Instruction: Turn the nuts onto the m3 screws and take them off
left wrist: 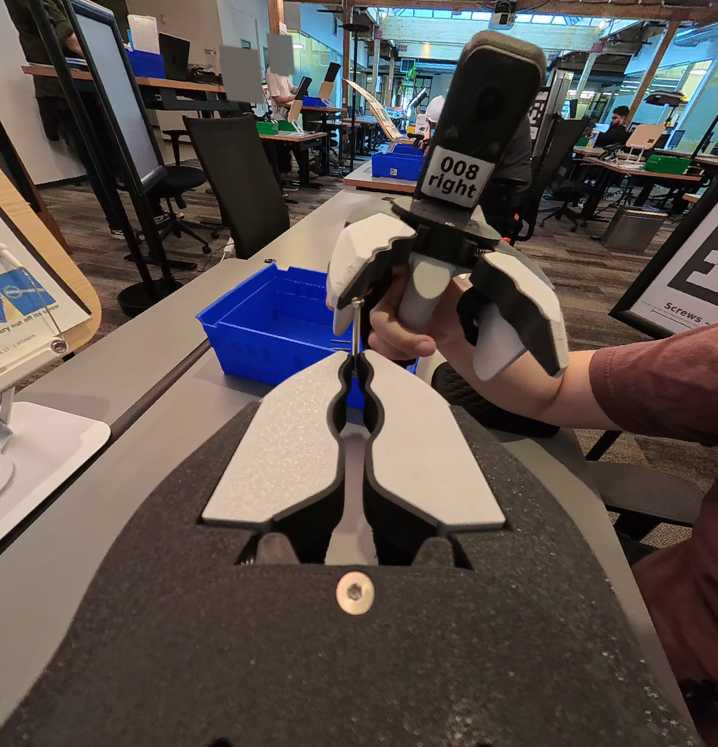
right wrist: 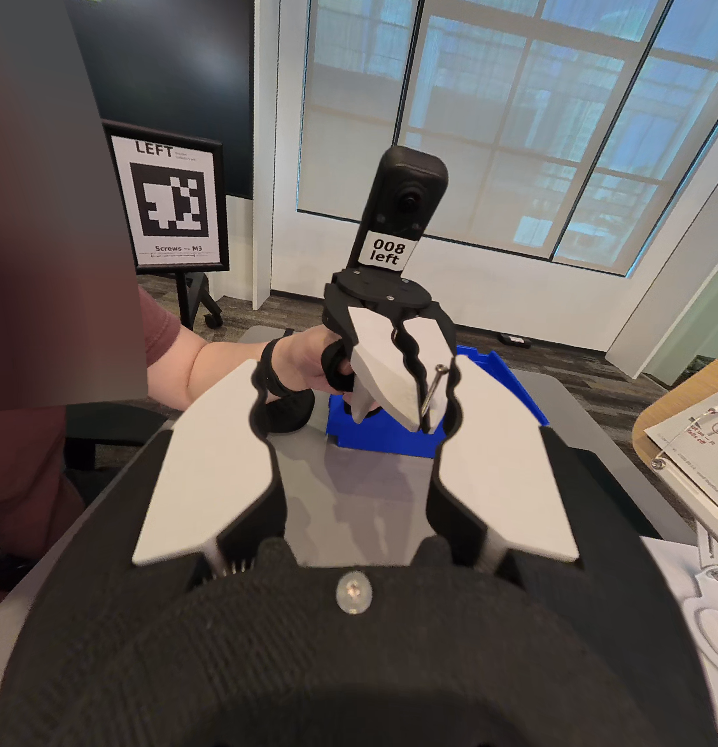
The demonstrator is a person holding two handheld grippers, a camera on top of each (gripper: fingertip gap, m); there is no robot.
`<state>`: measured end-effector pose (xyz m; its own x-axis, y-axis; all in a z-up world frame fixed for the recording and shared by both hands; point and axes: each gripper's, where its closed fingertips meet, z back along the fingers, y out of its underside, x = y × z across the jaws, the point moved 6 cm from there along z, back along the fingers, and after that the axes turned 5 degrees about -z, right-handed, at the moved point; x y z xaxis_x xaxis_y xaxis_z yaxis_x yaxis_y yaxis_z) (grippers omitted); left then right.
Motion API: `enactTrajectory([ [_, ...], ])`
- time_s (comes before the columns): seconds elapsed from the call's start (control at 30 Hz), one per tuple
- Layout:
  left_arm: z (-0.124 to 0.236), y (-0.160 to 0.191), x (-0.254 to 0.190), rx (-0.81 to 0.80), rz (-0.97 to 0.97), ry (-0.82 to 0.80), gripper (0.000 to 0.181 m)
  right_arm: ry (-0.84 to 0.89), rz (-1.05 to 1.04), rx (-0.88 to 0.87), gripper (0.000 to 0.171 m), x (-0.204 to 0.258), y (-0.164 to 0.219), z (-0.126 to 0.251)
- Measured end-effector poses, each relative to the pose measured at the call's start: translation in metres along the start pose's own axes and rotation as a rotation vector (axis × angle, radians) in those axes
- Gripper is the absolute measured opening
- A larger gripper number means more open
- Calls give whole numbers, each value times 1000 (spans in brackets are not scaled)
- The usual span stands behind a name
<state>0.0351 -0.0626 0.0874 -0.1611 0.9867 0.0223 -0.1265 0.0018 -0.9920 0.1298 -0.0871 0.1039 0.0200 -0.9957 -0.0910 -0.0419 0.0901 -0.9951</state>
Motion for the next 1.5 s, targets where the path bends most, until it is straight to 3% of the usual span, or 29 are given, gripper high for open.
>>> enactTrajectory([
  [0.3, 4, -2, 3, -14, 16, -3, 2, 11, 10, 19, 80, -1, -2, 5],
  [0.53, -5, 0, -8, 8, -8, 33, 2, 33, -21, -56, 87, -4, -4, 1],
  [1.0, 7, -5, 3, -16, 3, -23, 2, 27, 19, 20, 93, 3, -1, -3],
  [1.3, -13, 1, -18, 13, -15, 85, 2, 2, -43, -24, 97, 4, 3, -14],
  [1.5, -8, 0, -11, 3, -5, 51, 2, -26, -31, 5, 101, 11, 5, -20],
])
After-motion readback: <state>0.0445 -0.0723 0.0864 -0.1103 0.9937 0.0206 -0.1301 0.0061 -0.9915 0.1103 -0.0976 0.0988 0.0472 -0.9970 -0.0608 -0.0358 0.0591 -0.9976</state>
